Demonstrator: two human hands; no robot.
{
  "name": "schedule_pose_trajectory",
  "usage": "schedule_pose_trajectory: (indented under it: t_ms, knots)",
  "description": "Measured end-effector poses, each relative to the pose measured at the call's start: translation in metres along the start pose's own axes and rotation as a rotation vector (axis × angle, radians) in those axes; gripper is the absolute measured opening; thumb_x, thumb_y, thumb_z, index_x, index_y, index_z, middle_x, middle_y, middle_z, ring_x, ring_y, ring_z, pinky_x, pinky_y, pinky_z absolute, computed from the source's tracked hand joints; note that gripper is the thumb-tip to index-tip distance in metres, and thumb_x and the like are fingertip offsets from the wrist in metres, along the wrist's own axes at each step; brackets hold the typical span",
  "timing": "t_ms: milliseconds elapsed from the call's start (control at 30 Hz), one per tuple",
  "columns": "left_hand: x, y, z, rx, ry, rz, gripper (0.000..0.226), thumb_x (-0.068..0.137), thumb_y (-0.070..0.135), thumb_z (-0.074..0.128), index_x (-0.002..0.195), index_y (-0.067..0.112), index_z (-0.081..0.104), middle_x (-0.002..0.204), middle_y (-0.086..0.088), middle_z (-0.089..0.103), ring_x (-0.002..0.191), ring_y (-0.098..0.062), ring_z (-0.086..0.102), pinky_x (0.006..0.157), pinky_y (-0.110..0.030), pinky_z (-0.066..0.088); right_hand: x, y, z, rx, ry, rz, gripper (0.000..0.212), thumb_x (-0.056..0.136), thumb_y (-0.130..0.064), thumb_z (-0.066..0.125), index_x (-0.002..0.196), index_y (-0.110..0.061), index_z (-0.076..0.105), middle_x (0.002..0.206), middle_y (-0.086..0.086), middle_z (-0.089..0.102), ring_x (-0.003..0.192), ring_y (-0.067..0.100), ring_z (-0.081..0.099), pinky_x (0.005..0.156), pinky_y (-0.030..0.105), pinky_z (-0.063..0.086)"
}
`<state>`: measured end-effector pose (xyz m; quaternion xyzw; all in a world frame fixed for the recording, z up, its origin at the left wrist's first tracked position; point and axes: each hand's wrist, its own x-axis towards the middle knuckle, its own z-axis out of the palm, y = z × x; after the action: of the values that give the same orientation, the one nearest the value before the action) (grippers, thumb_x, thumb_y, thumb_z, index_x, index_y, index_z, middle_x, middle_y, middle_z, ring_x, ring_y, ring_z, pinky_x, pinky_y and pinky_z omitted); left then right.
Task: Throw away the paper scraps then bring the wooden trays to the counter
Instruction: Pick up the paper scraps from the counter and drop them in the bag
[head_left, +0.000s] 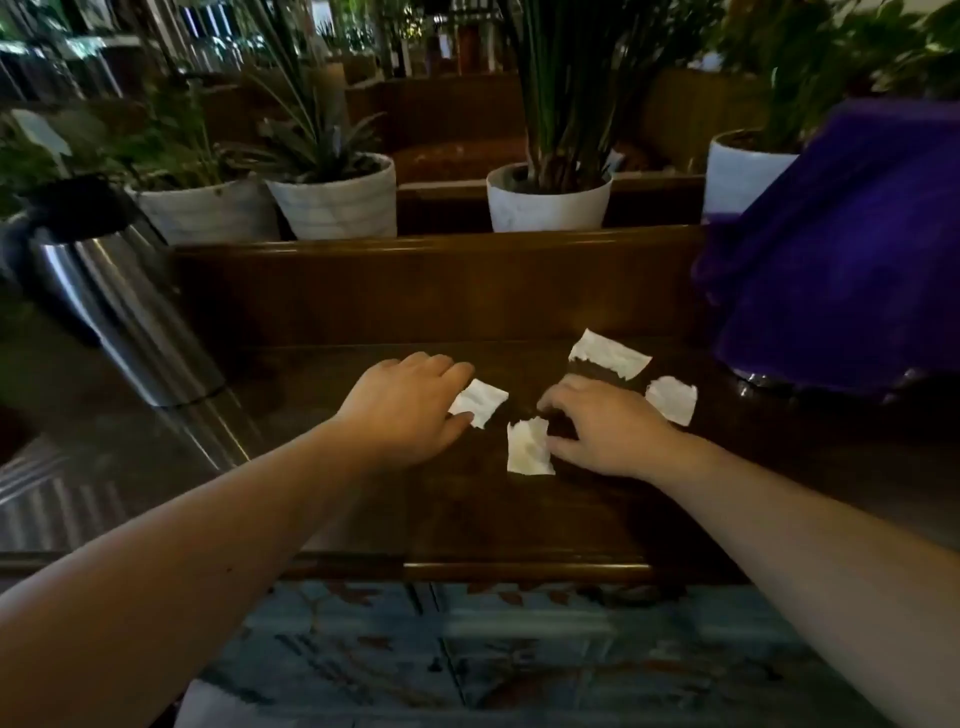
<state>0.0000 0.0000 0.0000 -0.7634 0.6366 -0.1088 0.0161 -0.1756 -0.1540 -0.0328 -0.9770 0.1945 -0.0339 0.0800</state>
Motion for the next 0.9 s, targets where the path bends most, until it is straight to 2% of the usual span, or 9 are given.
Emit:
schedule_pose_trajectory:
  t_ms: [67,333,500,567,700,900]
  knots:
    - [0.01,-0.005,0.007,-0.014,-0.014,0.008,0.054,0.092,0.05,0.042,0.139,0.023,0.035,0.138,-0.002,0.051,0.123,-0.021,0.049,0.089,-0.037,0.045,0.008,-0.003,0.004,0.005,-0.016,0.046,0.048,0.087,-0.048,0.057,0.13,-0.027,0.051,0.126,-0.005,0.052,0.111,0.015,0.054,0.081,0.034,0.051]
    - [0.044,-0.028,0.032,-0.053,-0.05,0.158,0.05,0.093,0.044,0.047,0.137,0.022,0.037,0.132,-0.002,0.055,0.116,-0.02,0.054,0.088,-0.036,0.05,0.03,-0.015,0.023,-0.03,-0.117,0.097,0.043,0.089,-0.047,0.054,0.126,-0.025,0.057,0.125,-0.003,0.051,0.108,0.015,0.053,0.08,0.034,0.049]
    - [0.06,-0.044,0.048,-0.078,-0.134,0.283,0.05,0.092,0.042,0.049,0.137,0.023,0.038,0.131,-0.002,0.055,0.113,-0.02,0.055,0.086,-0.038,0.053,0.037,-0.014,0.033,-0.011,-0.005,0.098,0.026,0.093,-0.037,0.053,0.113,-0.025,0.065,0.113,-0.005,0.057,0.099,0.011,0.055,0.069,0.025,0.039]
    - [0.067,-0.048,0.055,-0.096,-0.156,0.305,0.05,0.092,0.042,0.05,0.137,0.023,0.038,0.132,-0.002,0.054,0.115,-0.019,0.054,0.087,-0.037,0.052,0.037,-0.012,0.036,0.018,0.036,0.114,0.024,0.093,-0.037,0.054,0.11,-0.026,0.066,0.109,-0.007,0.059,0.094,0.008,0.055,0.067,0.024,0.041]
    - [0.074,-0.048,0.068,-0.106,-0.192,0.348,0.049,0.093,0.042,0.048,0.137,0.023,0.04,0.133,-0.003,0.051,0.117,-0.02,0.051,0.089,-0.037,0.05,0.029,-0.004,0.037,0.08,0.11,0.175,0.022,0.092,-0.034,0.057,0.109,-0.025,0.067,0.108,-0.008,0.061,0.092,0.009,0.059,0.071,0.027,0.05]
    - [0.084,-0.031,0.072,-0.131,-0.137,0.369,0.033,0.095,0.037,0.044,0.123,0.023,0.055,0.116,0.0,0.057,0.1,-0.015,0.055,0.079,-0.036,0.053,0.013,0.021,0.029,0.116,0.158,0.306,0.018,0.091,-0.035,0.058,0.103,-0.024,0.066,0.102,-0.007,0.061,0.089,0.01,0.059,0.074,0.034,0.053]
